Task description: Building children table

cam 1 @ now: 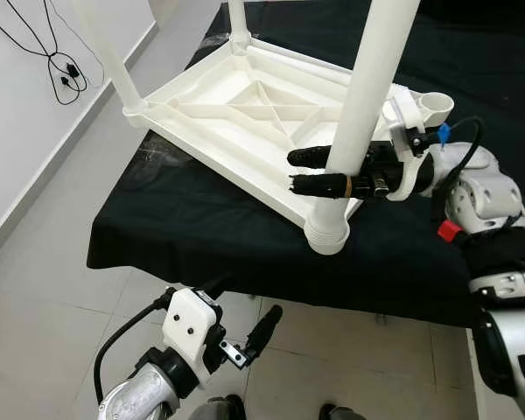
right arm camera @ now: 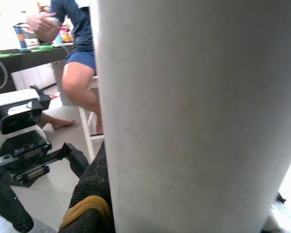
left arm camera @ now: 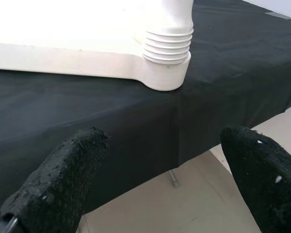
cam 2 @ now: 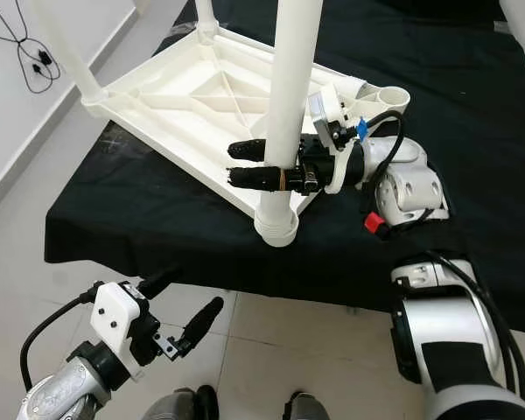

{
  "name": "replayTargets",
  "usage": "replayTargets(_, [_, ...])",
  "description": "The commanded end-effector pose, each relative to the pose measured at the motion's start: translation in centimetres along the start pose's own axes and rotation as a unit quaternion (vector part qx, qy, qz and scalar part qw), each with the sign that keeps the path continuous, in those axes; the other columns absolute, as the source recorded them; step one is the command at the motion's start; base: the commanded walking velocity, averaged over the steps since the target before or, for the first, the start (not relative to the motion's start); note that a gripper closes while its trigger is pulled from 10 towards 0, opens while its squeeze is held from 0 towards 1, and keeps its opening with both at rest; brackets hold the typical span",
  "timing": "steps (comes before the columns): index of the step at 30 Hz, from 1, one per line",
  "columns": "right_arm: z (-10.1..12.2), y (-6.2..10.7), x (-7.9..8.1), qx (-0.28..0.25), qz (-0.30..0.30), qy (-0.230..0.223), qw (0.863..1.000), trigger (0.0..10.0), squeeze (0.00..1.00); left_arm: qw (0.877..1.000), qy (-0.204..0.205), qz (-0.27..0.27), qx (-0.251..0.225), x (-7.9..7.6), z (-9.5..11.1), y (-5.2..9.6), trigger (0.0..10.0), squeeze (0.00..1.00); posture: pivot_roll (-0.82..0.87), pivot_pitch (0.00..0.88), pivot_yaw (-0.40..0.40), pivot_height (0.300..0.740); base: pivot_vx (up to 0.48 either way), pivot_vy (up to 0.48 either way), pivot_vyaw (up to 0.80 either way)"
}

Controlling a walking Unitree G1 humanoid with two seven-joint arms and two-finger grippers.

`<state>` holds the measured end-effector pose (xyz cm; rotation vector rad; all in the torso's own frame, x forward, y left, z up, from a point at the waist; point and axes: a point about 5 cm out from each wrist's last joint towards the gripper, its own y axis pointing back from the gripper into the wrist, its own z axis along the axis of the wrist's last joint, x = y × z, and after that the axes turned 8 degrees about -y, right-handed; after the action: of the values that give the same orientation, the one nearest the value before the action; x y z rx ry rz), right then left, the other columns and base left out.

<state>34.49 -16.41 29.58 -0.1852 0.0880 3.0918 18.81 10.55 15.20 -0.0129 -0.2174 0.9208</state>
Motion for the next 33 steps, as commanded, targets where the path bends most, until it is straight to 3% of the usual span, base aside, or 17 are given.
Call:
replayTargets(1, [-0.7, -0.3, 0.1, 0.025, 0.023, -0.008, 0.999, 10.0, 0.00, 1.000, 0.003, -0.013, 0.004, -0.3, 0.0, 0.4, 10.0, 0.00, 0.08, 0.314, 0.076, 0.740, 0.000, 0.000, 0.00])
replayTargets(13, [-1.0, -0.1, -0.3, 0.045, 0.024, -0.005, 0.999, 10.0, 0.00, 1.000, 0.002, -0.019, 0.002, -0.4, 0.1, 0.3, 10.0, 0.00, 0.07, 0.319, 0.071, 0.740, 0.000, 0.000, 0.00])
replayTargets(21, [-0.5, 1.0, -0.6, 0.052, 0.007, 0.002, 0.999, 10.0, 0.00, 1.000, 0.004, -0.018, 0.000, -0.4, 0.1, 0.3, 10.0, 0.00, 0.07, 0.316, 0.067, 0.740, 0.000, 0.000, 0.00])
replayTargets(33, [-2.3, -0.2, 1.3, 0.075, 0.056, -0.011, 0.995, 10.0, 0.00, 1.000, 0.005, -0.018, -0.001, -0.4, 0.0, 0.2, 10.0, 0.00, 0.06, 0.313, 0.067, 0.740, 0.000, 0.000, 0.00])
